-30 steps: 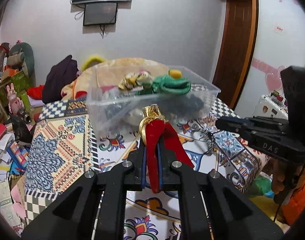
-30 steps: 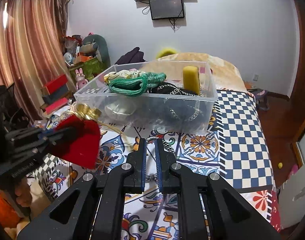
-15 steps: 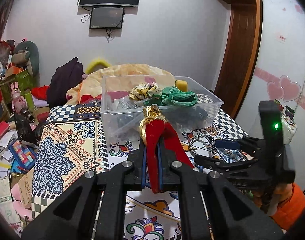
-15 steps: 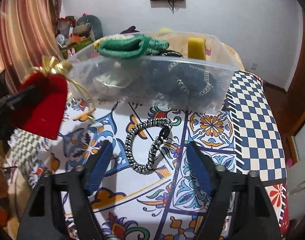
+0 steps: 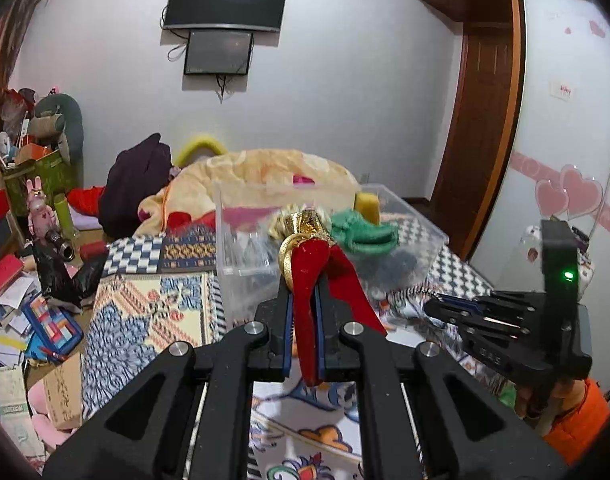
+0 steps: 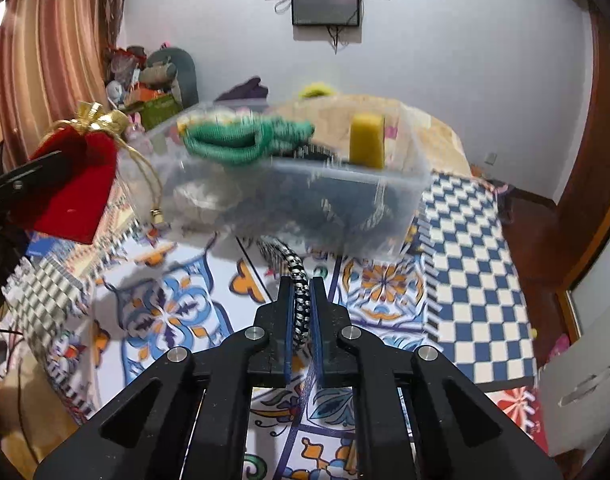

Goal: Organize soft objects
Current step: 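Lower the cord and red pouch into the clear box and open both grippers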

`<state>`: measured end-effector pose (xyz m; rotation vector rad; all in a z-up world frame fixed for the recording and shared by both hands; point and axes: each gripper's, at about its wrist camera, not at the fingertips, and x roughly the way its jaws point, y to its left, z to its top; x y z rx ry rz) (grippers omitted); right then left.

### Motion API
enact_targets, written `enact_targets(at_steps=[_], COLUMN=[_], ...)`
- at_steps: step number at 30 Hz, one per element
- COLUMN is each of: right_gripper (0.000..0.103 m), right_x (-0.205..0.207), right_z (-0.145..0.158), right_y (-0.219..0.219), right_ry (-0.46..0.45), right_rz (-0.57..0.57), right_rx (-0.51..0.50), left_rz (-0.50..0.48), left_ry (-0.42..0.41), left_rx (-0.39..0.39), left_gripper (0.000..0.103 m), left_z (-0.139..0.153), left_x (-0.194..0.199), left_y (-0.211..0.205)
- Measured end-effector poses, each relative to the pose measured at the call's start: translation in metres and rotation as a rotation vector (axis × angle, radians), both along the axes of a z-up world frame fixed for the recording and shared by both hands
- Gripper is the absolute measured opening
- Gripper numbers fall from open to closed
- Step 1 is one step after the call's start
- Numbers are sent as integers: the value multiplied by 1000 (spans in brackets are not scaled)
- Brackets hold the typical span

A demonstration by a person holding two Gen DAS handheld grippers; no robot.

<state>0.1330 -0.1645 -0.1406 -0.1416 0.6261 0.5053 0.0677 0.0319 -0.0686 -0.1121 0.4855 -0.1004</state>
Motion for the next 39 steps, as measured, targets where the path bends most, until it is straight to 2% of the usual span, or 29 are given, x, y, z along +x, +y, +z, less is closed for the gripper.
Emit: enact_targets(at_steps=[7, 13, 20, 25, 29, 35, 37, 39], right_gripper=[7, 7, 7, 7, 7, 7, 7, 8], right_x=[-8, 0, 14, 33, 52, 71, 72, 73], right_z=[37, 66, 89, 83, 68, 43, 37, 34], right_y=[-9, -14, -7, 8, 16, 25, 26, 28], right_ry=[-87, -140, -201, -192, -143, -62, -40, -15], right_rz=[-1, -10, -33, -39, -39, -40, -43, -40], right_rx=[58, 119, 160, 143, 120, 65, 48, 35], left_rz=[15, 26, 53, 62, 61, 60, 66, 69], left_ry=[-33, -48, -48, 17, 88, 130, 143, 144], left_rx=[-31, -38, 4, 19, 27, 72, 78, 76], left_gripper=[8, 8, 8, 8, 8, 9, 11, 20], left_z=[23, 39, 43, 24, 0, -18, -20, -20], left_x=[21, 43, 72, 93, 107, 114, 114, 112], left_y=[11, 19, 18, 17, 17, 11, 12, 14])
